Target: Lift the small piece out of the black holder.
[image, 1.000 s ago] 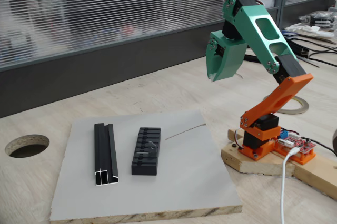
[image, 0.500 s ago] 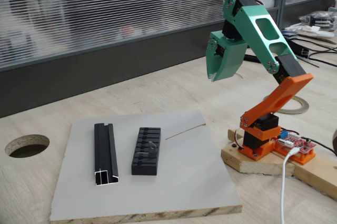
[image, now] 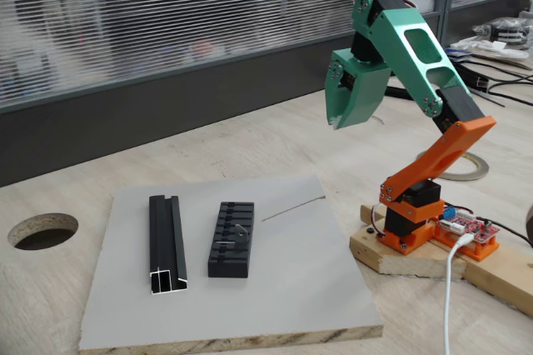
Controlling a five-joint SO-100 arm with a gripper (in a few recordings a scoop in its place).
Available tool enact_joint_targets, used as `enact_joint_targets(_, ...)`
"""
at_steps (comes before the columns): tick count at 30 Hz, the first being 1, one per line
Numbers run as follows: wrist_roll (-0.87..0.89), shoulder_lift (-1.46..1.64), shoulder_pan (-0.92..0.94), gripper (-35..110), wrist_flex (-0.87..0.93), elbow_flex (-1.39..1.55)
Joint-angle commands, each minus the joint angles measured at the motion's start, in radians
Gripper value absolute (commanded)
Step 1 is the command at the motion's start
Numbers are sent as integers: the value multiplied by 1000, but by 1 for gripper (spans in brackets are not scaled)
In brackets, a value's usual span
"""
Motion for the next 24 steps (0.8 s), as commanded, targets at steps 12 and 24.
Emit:
enact_joint_targets(12,630,8,-600,10,-311,-5)
enact_joint_targets(24,1204,-190,-936,10,-333,103)
